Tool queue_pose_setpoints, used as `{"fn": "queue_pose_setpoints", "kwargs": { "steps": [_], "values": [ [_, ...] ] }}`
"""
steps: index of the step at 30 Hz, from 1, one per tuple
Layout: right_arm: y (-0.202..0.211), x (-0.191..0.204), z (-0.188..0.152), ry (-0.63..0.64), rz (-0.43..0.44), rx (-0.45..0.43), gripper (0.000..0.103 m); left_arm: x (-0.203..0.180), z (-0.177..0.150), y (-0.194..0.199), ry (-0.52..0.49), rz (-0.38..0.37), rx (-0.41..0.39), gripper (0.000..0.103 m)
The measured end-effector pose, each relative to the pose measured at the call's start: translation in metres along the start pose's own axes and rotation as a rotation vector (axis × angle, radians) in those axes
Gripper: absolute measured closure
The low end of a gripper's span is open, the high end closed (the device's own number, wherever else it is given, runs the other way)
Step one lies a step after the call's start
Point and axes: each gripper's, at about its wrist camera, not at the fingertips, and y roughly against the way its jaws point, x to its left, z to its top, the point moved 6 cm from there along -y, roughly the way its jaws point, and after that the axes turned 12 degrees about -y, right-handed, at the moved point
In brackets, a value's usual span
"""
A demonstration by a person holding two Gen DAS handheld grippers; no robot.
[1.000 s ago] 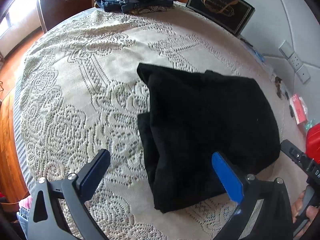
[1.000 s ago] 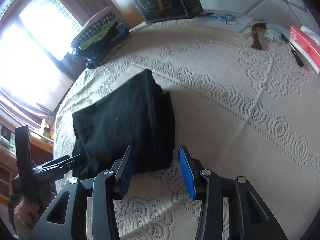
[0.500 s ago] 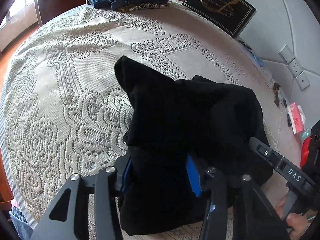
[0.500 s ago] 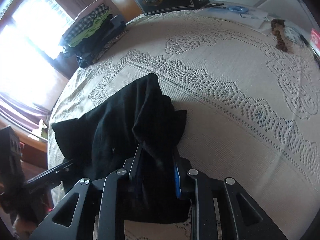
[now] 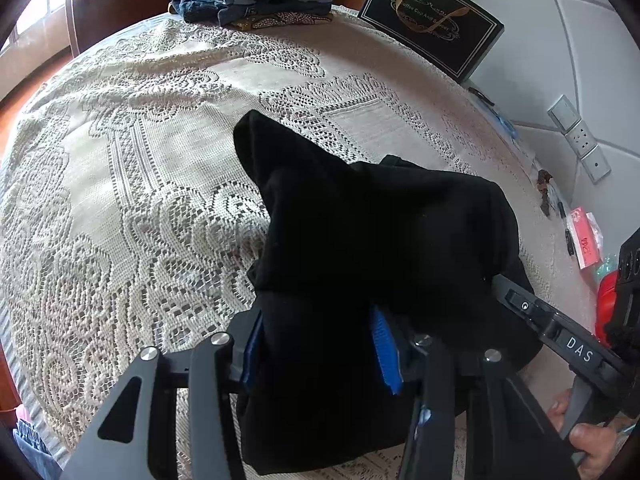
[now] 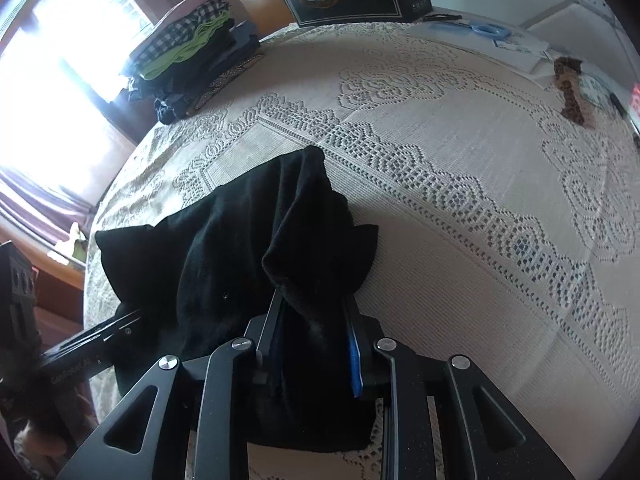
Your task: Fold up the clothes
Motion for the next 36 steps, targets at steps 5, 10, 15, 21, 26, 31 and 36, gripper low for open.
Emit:
{"fn": "queue_pose_setpoints", "kwargs": {
  "steps": [5, 10, 15, 21, 26, 31, 36],
  "values": [
    [0.000, 0.001, -0.003, -0.011, -0.012, -0.026, 0.081, 0.005, -0.004, -0.005, 0.016, -0.035, -0.011, 0.064],
    [-0.002, 0.006, 0.000, 0.065, -0.054, -0.063, 0.081, -0.001, -0.002, -0.004, -0.031, 0.003, -0.041, 0.065],
    [0.017, 0.022, -0.015, 0.107, -0.111, -0.166, 0.084, -0.014, -0.001, 0.026, -0.107, 0.068, -0.086, 0.083],
    [0.082, 0.037, -0.037, 0.045, -0.061, -0.268, 0.085, -0.022, -0.008, 0.085, -0.145, 0.004, -0.118, 0.084],
    [0.139, 0.049, -0.051, 0.037, -0.016, -0.328, 0.085, -0.041, -0.013, 0.139, -0.191, 0.026, -0.167, 0.084],
    [0.184, 0.065, -0.065, 0.042, 0.029, -0.363, 0.085, -0.056, -0.020, 0.186, -0.211, 0.073, -0.210, 0.084],
    [0.222, 0.074, -0.085, 0.046, 0.075, -0.391, 0.085, -0.068, -0.036, 0.222, -0.238, 0.081, -0.247, 0.084]
  ]
}}
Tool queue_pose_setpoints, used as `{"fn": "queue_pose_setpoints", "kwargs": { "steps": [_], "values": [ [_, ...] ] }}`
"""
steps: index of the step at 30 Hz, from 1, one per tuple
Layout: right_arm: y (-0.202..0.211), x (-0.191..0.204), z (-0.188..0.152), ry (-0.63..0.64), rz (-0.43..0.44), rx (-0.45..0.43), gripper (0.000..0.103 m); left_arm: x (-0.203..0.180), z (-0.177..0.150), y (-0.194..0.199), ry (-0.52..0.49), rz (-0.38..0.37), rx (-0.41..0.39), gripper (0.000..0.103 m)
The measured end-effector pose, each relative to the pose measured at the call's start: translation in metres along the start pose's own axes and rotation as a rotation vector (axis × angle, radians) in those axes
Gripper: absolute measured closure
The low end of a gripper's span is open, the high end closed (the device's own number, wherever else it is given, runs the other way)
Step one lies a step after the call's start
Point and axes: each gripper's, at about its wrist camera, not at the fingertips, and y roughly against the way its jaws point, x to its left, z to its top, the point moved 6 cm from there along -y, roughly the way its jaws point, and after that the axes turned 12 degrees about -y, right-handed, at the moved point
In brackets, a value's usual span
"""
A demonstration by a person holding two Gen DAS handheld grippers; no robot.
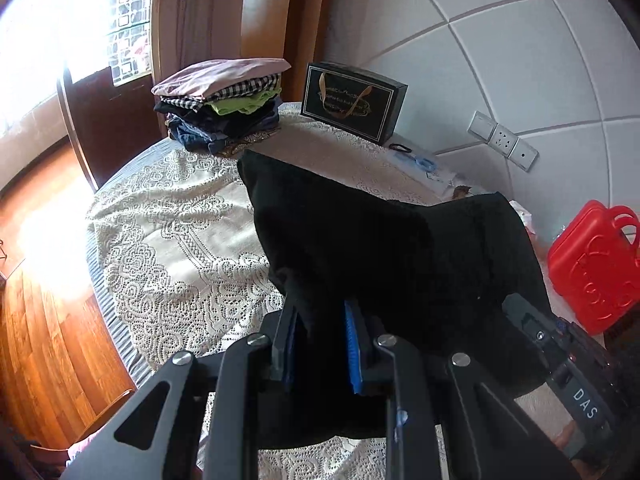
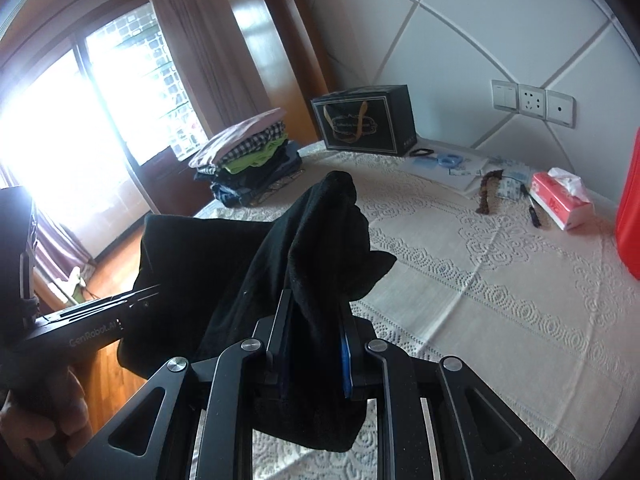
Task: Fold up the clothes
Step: 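Lift the folded T-shirt with both grippers and carry it to the clothes stack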
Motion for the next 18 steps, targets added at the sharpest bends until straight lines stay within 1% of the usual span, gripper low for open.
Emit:
{"fn": "queue_pose_setpoints", "kwargs": {
  "steps": [5, 9, 13, 16, 18],
  "values": [
    [0.030, 0.005, 0.000, -0.016, 0.018, -0.040, 0.085, -0.012, 0.006, 0.023, -0.039, -0.008, -0.024, 0.084],
    [0.043, 0.009, 0.005, -0.036, 0.004, -0.084, 0.085, -0.008, 0.016, 0.018, -0.071, -0.032, -0.043, 0.084],
    [0.035, 0.018, 0.009, -0.042, -0.024, -0.108, 0.085, 0.005, 0.023, 0.003, -0.097, -0.070, -0.041, 0.084],
    [0.016, 0.031, 0.011, -0.042, -0.061, -0.102, 0.085, 0.023, 0.032, -0.017, -0.120, -0.110, -0.047, 0.084],
    [0.000, 0.041, 0.016, -0.047, -0.083, -0.110, 0.085, 0.039, 0.043, -0.032, -0.147, -0.138, -0.052, 0.084]
  ]
}}
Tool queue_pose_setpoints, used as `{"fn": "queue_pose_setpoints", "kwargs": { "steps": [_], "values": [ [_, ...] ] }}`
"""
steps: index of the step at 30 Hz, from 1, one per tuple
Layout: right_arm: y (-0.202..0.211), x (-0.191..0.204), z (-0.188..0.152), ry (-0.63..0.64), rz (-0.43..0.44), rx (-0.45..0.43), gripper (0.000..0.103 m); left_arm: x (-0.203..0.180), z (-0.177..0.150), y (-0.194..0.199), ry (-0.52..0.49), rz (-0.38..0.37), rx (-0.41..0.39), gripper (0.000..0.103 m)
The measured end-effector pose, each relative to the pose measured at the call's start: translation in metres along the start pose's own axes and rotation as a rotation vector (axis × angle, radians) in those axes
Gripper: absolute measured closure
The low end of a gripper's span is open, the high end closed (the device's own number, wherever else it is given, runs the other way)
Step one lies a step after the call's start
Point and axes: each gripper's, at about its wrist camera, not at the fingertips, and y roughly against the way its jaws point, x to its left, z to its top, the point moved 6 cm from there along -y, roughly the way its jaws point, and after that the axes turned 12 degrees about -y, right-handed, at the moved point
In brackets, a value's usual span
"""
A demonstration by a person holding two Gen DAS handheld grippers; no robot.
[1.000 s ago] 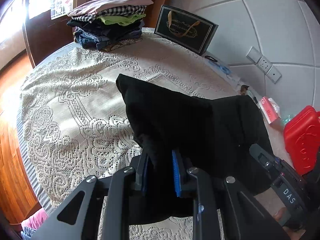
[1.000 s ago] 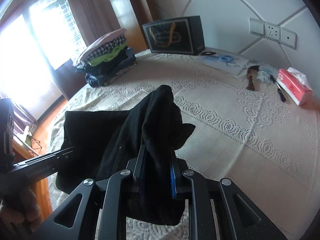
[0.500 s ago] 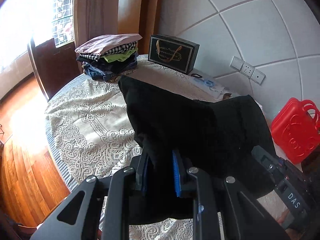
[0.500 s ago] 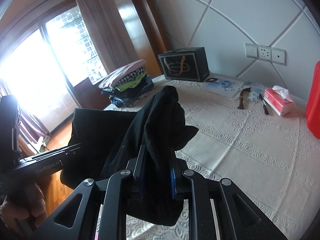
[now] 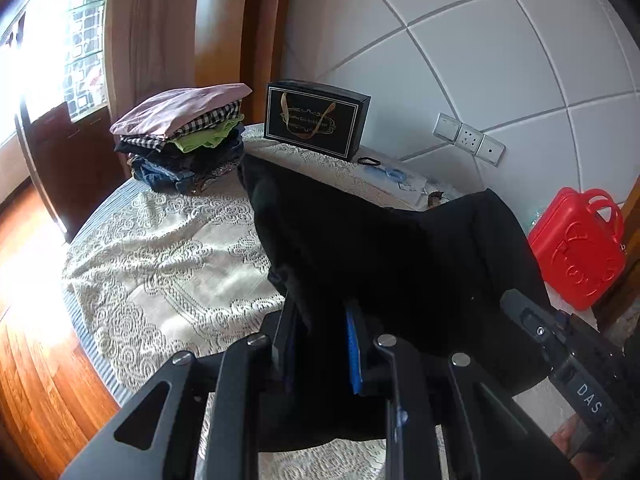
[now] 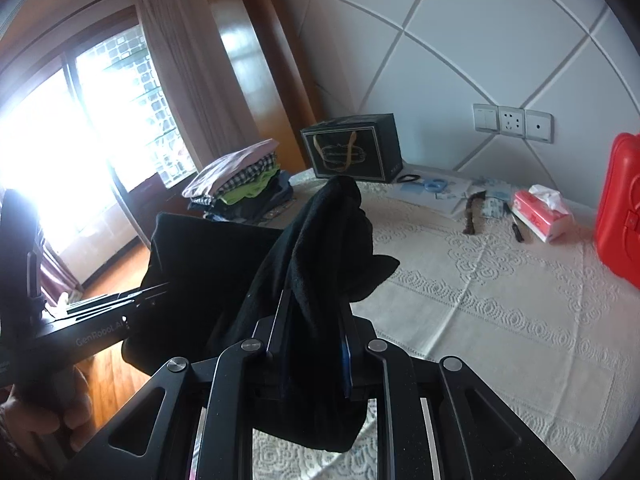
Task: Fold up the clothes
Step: 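Lift the folded T-shirt with both grippers and carry it to the clothes stack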
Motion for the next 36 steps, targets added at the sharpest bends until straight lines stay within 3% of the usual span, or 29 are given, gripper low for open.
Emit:
{"fn": "queue_pose_setpoints", "kwargs": {
  "steps": [7, 12, 23, 29, 36],
  "values": [
    [-0.065, 0.056, 0.011, -0.047, -0.069, -0.007, 0.085, 0.079, 0.031, -0.029, -0.065, -0.045, 0.014, 0.084],
    [-0.103, 0.092, 0.011, -0.053, -0.074, 0.024, 0.085, 0.119, 0.037, -0.036, -0.046, -0.039, 0.027, 0.084],
    [-0.157, 0.157, 0.015, 0.048, 0.056, 0.075, 0.085, 0.185, 0.027, -0.025, 0.058, 0.084, 0.037, 0.084],
    [-0.183, 0.196, 0.012, 0.092, 0.040, 0.088, 0.085, 0.234, 0.031, -0.031, 0.069, 0.043, 0.025, 0.084],
    [-0.224, 0.256, 0.008, 0.060, -0.029, -0.020, 0.085, 0.316, 0.063, -0.036, -0.062, -0.058, -0.066, 0.084]
  ]
}}
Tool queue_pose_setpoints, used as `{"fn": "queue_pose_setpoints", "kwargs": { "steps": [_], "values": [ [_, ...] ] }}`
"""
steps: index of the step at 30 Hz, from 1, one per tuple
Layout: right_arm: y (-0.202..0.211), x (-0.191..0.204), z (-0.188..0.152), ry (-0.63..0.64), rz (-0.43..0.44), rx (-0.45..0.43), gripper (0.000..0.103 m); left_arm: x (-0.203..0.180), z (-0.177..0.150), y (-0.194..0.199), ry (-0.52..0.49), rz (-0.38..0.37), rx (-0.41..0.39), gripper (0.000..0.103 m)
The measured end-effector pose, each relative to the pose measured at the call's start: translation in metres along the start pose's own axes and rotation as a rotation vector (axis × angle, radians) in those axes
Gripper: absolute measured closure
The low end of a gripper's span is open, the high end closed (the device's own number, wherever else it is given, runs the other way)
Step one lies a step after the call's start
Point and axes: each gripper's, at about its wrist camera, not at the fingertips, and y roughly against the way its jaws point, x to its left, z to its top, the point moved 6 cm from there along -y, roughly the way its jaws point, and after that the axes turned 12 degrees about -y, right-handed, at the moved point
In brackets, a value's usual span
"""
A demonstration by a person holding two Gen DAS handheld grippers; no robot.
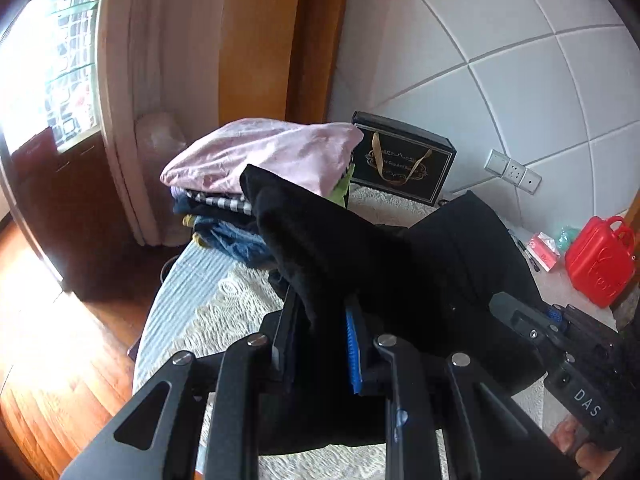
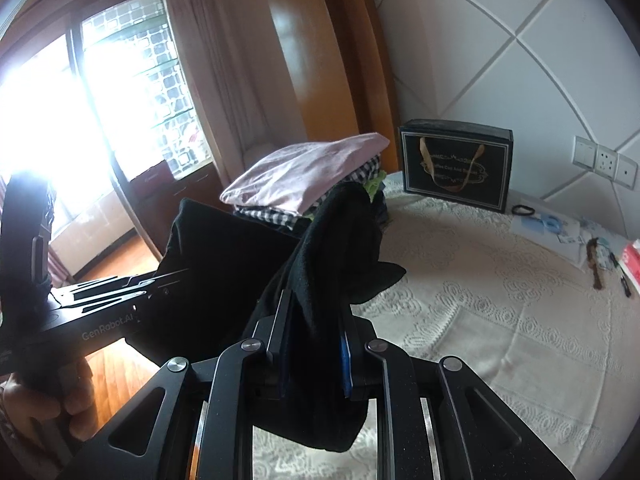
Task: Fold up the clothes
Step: 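Lift the folded T-shirt with both grippers and carry it to the clothes stack, then lower the T-shirt onto the pink shirt on the stack and open both grippers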
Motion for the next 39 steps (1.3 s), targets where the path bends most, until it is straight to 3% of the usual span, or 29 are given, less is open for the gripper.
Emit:
{"fn": "queue_pose_setpoints", "kwargs": {
  "steps": [5, 10, 17, 25, 29, 31, 32, 33, 34, 35, 36, 37, 39],
  "values": [
    [-0.020, 0.049, 0.006, -0.092, -0.080, -0.093, 0.085, 0.047, 0.022, 0.004, -0.088, -0.078, -0.001, 0.084],
    [-0.034, 0.096, 0.015, -0.128, -0.132, -0.104, 0.085, 0.086, 0.047, 0.005, -0.129, -0.124, -0.002, 0.084],
    [-0.066, 0.132, 0.073, -0.084, -0.135, -0.169, 0.085, 0.131, 0.119, -0.017, -0.152, -0.128, -0.067, 0.084],
    [-0.122, 0.126, 0.171, -0.088, -0.087, -0.258, 0.085, 0.162, 0.218, -0.081, -0.188, -0.139, -0.096, 0.084],
    [-0.154, 0.109, 0.203, -0.144, -0.104, -0.261, 0.085, 0.180, 0.239, -0.138, -0.203, -0.193, -0.029, 0.083],
    [-0.177, 0.089, 0.206, -0.209, -0.130, -0.256, 0.084, 0.191, 0.236, -0.175, -0.206, -0.185, 0.025, 0.079],
    [-0.190, 0.076, 0.203, -0.248, -0.149, -0.249, 0.081, 0.197, 0.229, -0.197, -0.217, -0.155, 0.064, 0.075],
    [-0.203, 0.063, 0.199, -0.288, -0.168, -0.241, 0.077, 0.202, 0.220, -0.220, -0.238, -0.103, 0.114, 0.060],
    [-0.218, 0.047, 0.193, -0.326, -0.203, -0.221, 0.062, 0.207, 0.208, -0.242, -0.251, -0.067, 0.166, 0.038],
    [-0.236, 0.029, 0.183, -0.367, -0.258, -0.180, 0.047, 0.211, 0.195, -0.264, -0.256, -0.049, 0.219, 0.030],
    [-0.255, 0.013, 0.171, -0.405, -0.295, -0.124, 0.015, 0.213, 0.184, -0.282, -0.257, -0.048, 0.258, 0.026],
    [-0.273, -0.001, 0.159, -0.439, -0.322, -0.065, 0.004, 0.213, 0.173, -0.294, -0.253, -0.067, 0.284, 0.024],
    [-0.295, -0.016, 0.138, -0.474, -0.352, -0.008, 0.004, 0.213, 0.164, -0.303, -0.244, -0.090, 0.284, 0.017]
  ]
}}
